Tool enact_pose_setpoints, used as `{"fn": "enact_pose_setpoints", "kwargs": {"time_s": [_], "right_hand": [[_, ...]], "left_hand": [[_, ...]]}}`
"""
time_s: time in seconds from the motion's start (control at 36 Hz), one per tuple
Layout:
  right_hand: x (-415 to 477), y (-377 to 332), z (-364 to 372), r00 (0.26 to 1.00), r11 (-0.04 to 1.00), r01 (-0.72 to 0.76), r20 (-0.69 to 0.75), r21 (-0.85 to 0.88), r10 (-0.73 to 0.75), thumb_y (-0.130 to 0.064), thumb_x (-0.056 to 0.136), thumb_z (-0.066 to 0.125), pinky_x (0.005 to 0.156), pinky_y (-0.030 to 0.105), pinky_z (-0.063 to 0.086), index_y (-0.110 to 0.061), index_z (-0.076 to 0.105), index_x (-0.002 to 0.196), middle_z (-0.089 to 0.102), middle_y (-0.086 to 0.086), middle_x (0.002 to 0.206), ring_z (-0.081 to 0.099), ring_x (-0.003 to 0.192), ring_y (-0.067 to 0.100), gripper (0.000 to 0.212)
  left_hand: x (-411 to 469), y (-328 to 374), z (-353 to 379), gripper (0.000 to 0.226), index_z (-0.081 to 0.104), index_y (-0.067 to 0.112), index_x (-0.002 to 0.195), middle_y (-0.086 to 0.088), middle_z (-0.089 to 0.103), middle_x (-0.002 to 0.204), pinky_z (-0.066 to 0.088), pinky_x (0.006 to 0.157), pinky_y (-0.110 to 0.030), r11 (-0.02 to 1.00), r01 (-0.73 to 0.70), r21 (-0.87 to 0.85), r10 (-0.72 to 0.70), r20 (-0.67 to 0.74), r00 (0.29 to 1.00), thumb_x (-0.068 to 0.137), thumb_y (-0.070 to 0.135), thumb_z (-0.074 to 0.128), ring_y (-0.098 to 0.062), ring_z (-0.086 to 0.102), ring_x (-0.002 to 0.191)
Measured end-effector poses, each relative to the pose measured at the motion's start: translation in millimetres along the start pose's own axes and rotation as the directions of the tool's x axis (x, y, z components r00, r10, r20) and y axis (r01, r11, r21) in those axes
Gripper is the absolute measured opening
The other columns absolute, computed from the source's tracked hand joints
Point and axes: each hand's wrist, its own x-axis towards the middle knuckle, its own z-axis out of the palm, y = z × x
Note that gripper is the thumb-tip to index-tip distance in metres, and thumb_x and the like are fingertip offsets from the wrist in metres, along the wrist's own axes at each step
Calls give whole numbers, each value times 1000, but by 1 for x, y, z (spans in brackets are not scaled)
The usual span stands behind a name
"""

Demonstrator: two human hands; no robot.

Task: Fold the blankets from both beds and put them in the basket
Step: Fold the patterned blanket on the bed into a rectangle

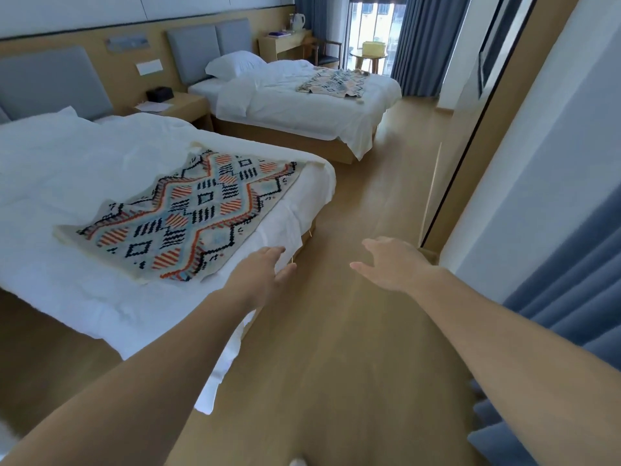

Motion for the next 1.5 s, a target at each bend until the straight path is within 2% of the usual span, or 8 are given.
{"fn": "enact_pose_setpoints", "kwargs": {"time_s": [0.11,0.19,0.44,0.75,1.0,1.11,1.25,1.5], "right_hand": [[62,2,-9,1000,1000,-1,-12,5,1,-54,95,41,94,39,42,-14,54,120,57,8,122,53,111,28,49],[99,5,-11,1000,1000,-3,8,7,3,-54,95,41,92,39,42,-14,53,120,57,7,120,54,109,28,49],[206,41,-22,998,1000,13,58,-26,-11,-52,97,41,103,39,35,-13,50,131,52,9,134,47,122,31,52],[366,138,-46,978,980,200,67,-10,-199,-49,98,42,106,40,33,-13,47,134,51,7,134,47,124,29,51],[484,197,-79,945,951,310,104,6,-309,-50,98,41,104,39,36,-15,45,138,53,7,134,49,122,28,53],[525,196,-75,921,930,366,134,21,-365,-52,95,41,100,39,38,-16,47,134,56,4,125,52,116,29,53],[570,179,-74,888,900,435,161,16,-431,-50,96,42,100,40,39,-15,47,134,55,5,126,52,118,30,52],[668,124,-80,837,852,522,208,-29,-506,-48,98,40,104,38,36,-14,38,144,47,7,140,45,127,28,56]], "left_hand": [[61,-18,-13,60,31,14,148,-4,36,153,28,113,-36,1000,10,9,-10,11,1000,98,47,40,-20,32,140],[97,-26,-18,59,30,14,148,-4,35,153,26,113,-34,1000,21,12,-22,20,1000,99,44,40,-20,31,141],[200,-31,-6,59,29,15,149,-3,33,154,25,114,-34,999,53,8,-53,52,997,99,45,40,-19,30,141],[351,5,23,58,32,18,148,-1,37,152,28,113,-35,980,197,37,-197,-5,980,98,48,39,-18,34,139],[433,32,31,56,36,16,146,-1,41,149,29,113,-33,946,323,-31,-325,-50,944,98,44,42,-17,36,137],[455,28,29,55,37,14,146,-2,42,148,29,112,-33,931,363,-39,-365,-71,928,98,41,44,-18,38,136],[485,10,26,53,38,11,144,-5,44,147,28,110,-32,918,396,-31,-397,-93,913,99,38,44,-20,39,136],[562,-71,9,55,37,11,145,-7,42,148,30,111,-36,883,462,-81,-468,-85,880,99,41,42,-22,38,135]]}}
